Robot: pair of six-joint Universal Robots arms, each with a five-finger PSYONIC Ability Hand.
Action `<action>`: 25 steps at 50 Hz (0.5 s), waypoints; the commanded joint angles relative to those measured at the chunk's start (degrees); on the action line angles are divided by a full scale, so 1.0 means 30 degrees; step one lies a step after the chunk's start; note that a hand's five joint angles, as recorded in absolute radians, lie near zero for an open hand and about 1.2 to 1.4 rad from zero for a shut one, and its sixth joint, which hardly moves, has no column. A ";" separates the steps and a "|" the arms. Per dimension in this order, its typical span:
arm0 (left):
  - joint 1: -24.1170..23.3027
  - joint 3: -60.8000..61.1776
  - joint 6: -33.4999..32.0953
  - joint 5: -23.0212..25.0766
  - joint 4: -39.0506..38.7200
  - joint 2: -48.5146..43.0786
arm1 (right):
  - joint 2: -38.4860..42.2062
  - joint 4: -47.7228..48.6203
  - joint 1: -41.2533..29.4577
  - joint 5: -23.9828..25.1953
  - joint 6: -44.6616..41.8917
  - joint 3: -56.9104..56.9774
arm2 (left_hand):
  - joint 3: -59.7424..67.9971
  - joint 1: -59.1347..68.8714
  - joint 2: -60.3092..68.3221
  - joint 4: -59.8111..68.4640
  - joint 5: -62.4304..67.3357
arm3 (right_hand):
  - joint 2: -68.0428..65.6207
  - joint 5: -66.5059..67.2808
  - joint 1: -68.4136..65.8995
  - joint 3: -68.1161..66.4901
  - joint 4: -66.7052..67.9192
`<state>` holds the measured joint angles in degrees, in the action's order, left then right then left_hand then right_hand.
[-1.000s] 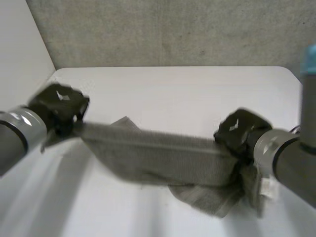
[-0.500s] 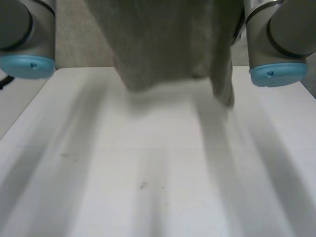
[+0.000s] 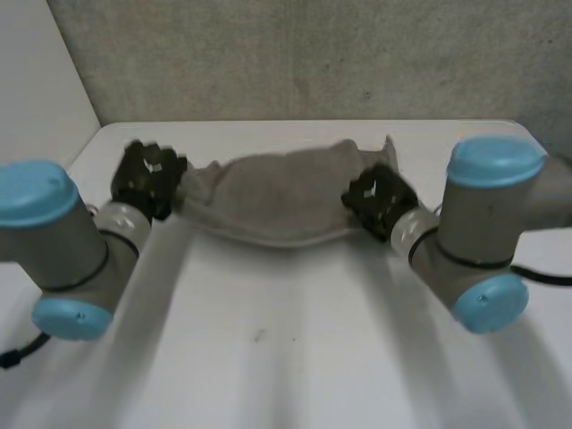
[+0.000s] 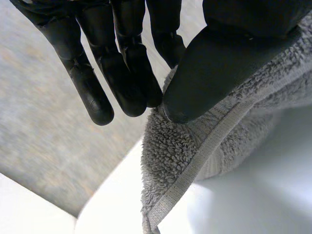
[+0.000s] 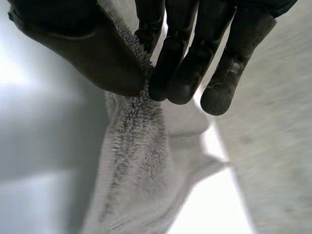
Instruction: Fold the towel.
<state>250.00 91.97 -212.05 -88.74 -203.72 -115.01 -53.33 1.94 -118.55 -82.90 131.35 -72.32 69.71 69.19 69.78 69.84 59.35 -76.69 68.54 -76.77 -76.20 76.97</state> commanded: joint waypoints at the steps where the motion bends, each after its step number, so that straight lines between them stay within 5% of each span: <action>1: -0.0012 0.1072 -0.1767 -0.0068 -0.0444 -0.0455 | 0.1810 0.0115 0.0084 -0.0197 0.0542 -0.0180 | 0.3428 0.3604 0.3405 0.3386 0.3550 | -0.1104 0.0486 -0.1075 -0.1266 0.1011; 6: 0.0017 0.1277 -0.1562 -0.0127 -0.0414 0.0392 | 0.1198 0.0057 0.0843 -0.0401 0.4398 -0.0414 | 0.3428 0.3604 0.3405 0.3386 0.3550 | 1.3917 -1.4536 1.3946 1.3756 -1.4010; 9: 0.0018 0.1366 -0.1270 -0.0156 -0.0385 0.0892 | 0.0525 -0.0030 0.1341 -0.0490 0.6566 -0.0793 | 0.3428 0.3604 0.3405 0.3386 0.3550 | 1.8541 -1.9160 1.8570 1.8379 -1.8634; 17: -0.0187 0.1279 -0.0099 -0.0156 -0.0268 0.2092 | -0.0475 -0.0002 0.2572 -0.0491 1.0555 -0.2316 | 0.3428 0.3604 0.3405 0.3386 0.3550 | 2.2229 -2.2848 2.2258 2.2067 -2.2322; 25: -0.0305 0.0693 0.0489 -0.0127 0.0522 0.2826 | -0.0563 -0.0177 0.3802 -0.0403 1.1236 -0.2670 | 0.3428 0.3604 0.3405 0.3386 0.3550 | 2.1979 -2.2598 2.2008 2.1817 -2.2072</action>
<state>249.41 95.45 -211.88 -89.18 -203.88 -108.13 -54.93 1.74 -110.00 -84.37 164.09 -79.58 69.71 69.19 69.78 69.84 59.35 -14.35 3.79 -13.59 -14.13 14.97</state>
